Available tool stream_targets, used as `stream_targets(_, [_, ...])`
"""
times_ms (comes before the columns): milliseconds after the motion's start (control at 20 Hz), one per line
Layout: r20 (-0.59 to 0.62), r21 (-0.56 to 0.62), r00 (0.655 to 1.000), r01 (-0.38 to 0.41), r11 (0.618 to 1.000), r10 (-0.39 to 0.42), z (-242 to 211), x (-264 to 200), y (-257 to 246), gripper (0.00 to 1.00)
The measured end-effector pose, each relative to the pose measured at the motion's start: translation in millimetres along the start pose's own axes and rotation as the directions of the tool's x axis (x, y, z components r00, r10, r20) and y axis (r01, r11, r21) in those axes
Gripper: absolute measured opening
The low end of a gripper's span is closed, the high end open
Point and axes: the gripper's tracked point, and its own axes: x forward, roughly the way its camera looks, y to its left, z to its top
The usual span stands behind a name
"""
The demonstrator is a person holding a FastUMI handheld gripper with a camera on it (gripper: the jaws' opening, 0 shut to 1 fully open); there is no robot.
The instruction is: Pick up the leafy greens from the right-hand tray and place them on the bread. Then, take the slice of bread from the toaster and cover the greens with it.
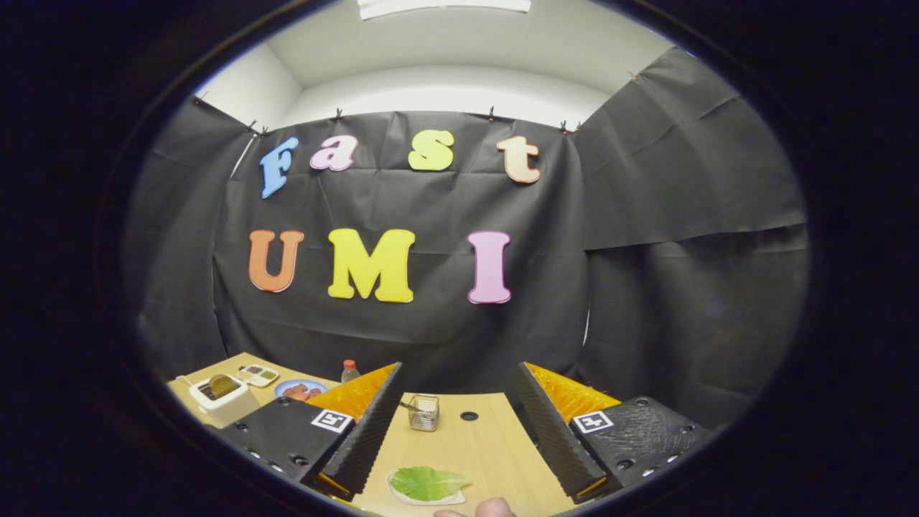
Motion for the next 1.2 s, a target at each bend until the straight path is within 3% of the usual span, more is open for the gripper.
stream_targets(250, [-0.057, -0.025, 0.998, -0.021, 0.999, 0.019, -29, 2, -12, 0.95])
stream_targets(600, [-0.208, -0.018, 0.976, -0.064, 0.998, 0.059, -120, 17, -26, 0.95])
stream_targets(950, [-0.402, 0.048, 0.904, -0.14, 0.989, 0.147, -246, 57, -23, 0.95])
stream_targets(1200, [-0.522, 0.097, 0.831, -0.163, 0.982, 0.19, -326, 87, -19, 0.95])
